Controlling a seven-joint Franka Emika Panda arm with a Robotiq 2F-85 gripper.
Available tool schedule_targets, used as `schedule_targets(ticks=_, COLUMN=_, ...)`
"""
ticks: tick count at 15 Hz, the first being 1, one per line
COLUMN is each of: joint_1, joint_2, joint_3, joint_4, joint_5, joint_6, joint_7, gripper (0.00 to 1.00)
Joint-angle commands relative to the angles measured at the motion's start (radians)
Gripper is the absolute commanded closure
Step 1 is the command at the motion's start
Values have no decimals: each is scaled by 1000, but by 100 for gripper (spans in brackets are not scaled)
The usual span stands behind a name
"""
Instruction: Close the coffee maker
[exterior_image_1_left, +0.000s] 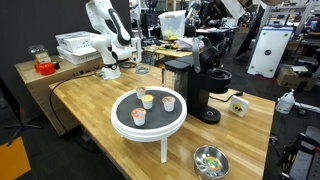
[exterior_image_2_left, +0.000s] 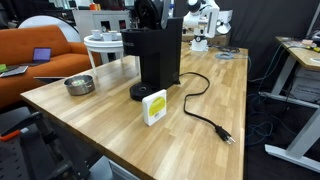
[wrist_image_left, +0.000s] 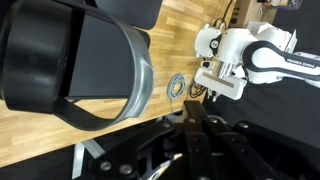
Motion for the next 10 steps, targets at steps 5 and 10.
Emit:
schedule_targets(ticks=5, joint_1=-9, joint_2=22, joint_3=3, joint_4=5, joint_5=-107, joint_6=13, joint_7=70, gripper=100)
schedule_targets(ticks=10, joint_1=-8, joint_2=22, joint_3=2, joint_4=1, joint_5=-145, joint_6=4, joint_7=96, gripper=100)
